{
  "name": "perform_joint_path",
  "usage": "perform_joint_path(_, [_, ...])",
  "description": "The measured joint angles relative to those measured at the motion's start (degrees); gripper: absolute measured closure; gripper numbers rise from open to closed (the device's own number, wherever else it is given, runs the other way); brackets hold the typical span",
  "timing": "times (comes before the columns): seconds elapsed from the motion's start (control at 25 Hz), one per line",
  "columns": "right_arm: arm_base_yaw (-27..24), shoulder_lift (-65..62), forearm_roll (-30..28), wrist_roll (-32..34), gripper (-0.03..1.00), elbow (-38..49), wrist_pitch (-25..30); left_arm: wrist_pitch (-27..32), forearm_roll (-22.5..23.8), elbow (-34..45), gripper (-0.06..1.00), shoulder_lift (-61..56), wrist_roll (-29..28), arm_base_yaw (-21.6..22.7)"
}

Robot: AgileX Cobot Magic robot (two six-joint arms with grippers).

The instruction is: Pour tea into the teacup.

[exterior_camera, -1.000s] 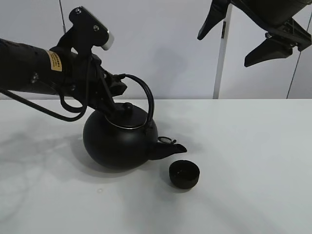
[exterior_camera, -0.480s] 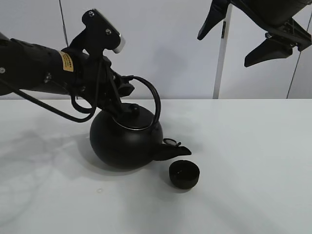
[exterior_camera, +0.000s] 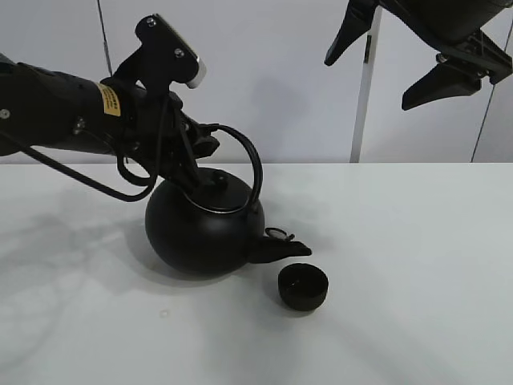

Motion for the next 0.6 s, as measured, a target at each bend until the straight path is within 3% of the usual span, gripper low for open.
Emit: perform_joint_path(0.6, [0.0, 0.0, 0.0, 0.0, 0.32, 0.0, 0.0, 0.1, -0.1, -0.5, 0.84, 0.0, 2.0, 0.0])
